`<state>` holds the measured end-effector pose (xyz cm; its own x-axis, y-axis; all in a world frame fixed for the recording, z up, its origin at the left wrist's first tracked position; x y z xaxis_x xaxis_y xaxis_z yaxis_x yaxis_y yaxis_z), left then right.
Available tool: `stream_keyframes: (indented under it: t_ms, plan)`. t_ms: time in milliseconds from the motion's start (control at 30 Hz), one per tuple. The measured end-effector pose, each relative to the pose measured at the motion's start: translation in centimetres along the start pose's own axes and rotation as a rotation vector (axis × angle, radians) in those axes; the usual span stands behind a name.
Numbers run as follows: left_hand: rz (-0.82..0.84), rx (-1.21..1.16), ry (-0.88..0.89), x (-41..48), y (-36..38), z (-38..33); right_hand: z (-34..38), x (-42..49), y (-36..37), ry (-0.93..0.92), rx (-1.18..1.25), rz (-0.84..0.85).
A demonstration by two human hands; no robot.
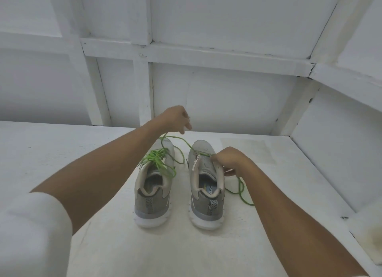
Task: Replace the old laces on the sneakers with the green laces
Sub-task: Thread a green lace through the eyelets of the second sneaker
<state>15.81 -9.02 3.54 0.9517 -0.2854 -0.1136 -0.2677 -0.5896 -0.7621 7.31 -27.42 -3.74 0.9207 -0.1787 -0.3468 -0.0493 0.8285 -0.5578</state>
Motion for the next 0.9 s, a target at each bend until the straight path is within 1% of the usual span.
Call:
stream_keyframes:
  t_ms: [67,133,267,367,433,633,900]
  plan:
    - [0.043,-0.171,-0.019,-0.8,1.0,-0.7,0.4,0.2,0.0,-0.01,-0.026,-0.003]
    - [0.082,-0.234,-0.035,-1.1,2.6,-1.0,0.6,0.4,0.2,-0.004,-0.008,-0.009]
    - [0.109,-0.169,-0.01,-1.0,6.4,-0.8,-0.2,0.4,0.1,0.036,0.103,-0.041]
    - [0.054,-0.115,-0.029,-1.2,8.1,-0.3,-0.8,0.2,0.0,0.076,0.191,-0.047]
    - [0.035,-0.125,-0.058,-1.2,8.7,-0.1,-1.1,0.2,0.0,0.099,0.226,-0.048]
    - [0.074,-0.092,-0.114,-1.1,9.8,0.1,-2.1,0.7,0.2,0.144,0.304,-0.051]
    - [0.049,-0.11,-0.176,-0.8,10.7,0.5,-2.9,0.9,0.3,0.176,0.39,-0.052]
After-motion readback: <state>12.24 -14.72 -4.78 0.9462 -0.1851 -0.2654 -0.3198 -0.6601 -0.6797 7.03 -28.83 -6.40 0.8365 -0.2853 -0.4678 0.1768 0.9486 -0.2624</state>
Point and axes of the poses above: each hand's wrist, its own x-axis towards the middle knuckle, its own y-axis out of the palm, z = x × y, the point moved 2 cm from there along x, towards the middle knuckle, and after that the axes turned 6 degrees about -y, right-handed, at the moved point
